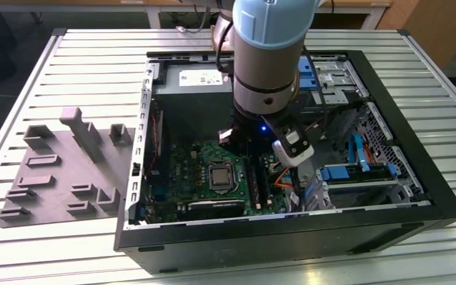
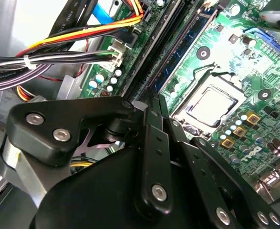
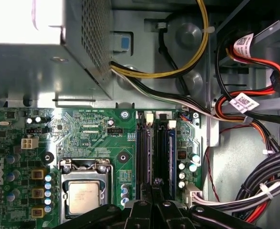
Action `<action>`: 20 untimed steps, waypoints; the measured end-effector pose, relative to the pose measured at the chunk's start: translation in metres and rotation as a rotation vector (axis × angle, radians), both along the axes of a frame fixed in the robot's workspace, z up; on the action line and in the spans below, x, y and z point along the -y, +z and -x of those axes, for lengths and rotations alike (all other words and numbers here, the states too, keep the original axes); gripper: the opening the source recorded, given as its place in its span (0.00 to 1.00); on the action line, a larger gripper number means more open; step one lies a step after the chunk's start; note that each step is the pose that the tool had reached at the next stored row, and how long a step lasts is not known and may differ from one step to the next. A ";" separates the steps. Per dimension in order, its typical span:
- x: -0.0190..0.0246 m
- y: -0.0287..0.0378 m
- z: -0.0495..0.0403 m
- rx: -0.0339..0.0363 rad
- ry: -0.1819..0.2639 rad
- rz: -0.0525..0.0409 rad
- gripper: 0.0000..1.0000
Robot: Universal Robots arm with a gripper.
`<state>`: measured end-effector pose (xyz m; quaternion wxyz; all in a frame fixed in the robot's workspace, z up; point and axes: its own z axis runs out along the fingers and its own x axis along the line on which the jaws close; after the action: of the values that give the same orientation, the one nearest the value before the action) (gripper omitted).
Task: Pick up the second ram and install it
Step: 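Insert the second ram into the second slot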
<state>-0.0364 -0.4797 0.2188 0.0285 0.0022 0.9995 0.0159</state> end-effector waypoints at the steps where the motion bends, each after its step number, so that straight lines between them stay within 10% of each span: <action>1: 0.0001 -0.0002 0.0000 0.0000 0.000 0.0001 0.11; 20: -0.0002 -0.0040 0.0000 0.0001 0.000 -0.0002 0.19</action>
<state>-0.0364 -0.4795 0.2148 0.0285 0.0023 0.9995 0.0160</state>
